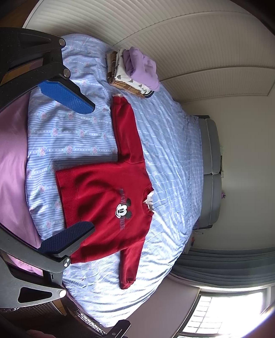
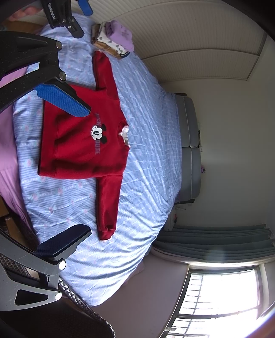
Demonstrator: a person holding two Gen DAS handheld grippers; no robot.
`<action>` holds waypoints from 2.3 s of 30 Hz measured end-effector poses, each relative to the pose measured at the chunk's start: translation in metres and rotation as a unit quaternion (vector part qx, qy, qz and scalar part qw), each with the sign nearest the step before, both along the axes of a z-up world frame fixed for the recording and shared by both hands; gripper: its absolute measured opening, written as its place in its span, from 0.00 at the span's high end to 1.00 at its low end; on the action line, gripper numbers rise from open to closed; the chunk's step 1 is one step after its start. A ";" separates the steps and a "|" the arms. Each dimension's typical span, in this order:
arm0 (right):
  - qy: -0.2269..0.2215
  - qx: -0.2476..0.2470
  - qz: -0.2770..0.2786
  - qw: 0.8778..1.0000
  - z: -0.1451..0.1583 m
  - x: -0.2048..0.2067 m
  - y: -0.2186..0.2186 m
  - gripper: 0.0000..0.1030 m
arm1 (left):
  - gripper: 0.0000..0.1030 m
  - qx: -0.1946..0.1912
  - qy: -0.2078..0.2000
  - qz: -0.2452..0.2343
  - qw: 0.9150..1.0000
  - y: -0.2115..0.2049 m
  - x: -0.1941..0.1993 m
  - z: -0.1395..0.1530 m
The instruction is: Fold small clothes
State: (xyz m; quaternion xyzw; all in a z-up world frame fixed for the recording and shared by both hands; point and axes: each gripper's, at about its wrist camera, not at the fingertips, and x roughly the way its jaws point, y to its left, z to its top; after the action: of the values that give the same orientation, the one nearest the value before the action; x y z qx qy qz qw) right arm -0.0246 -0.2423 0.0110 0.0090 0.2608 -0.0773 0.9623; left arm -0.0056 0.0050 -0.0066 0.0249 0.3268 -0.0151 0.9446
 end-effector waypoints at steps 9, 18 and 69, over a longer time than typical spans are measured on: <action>0.000 0.002 -0.001 1.000 -0.001 0.000 0.000 0.01 | 0.00 0.000 0.000 0.000 1.000 0.000 0.000 0.000; 0.002 0.004 -0.003 1.000 -0.003 0.002 -0.004 0.01 | 0.00 0.000 0.001 0.000 1.000 0.001 0.000 -0.001; 0.008 0.079 -0.221 0.972 -0.124 0.190 -0.206 0.10 | 0.00 -0.011 -0.037 -0.047 0.998 -0.216 0.263 -0.098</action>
State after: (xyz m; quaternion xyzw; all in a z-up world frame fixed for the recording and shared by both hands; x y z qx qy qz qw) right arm 0.1649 -0.4487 -0.1133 0.1413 0.2655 -0.2669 0.9156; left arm 0.2574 -0.2112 -0.1050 0.0305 0.2896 -0.0625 0.9546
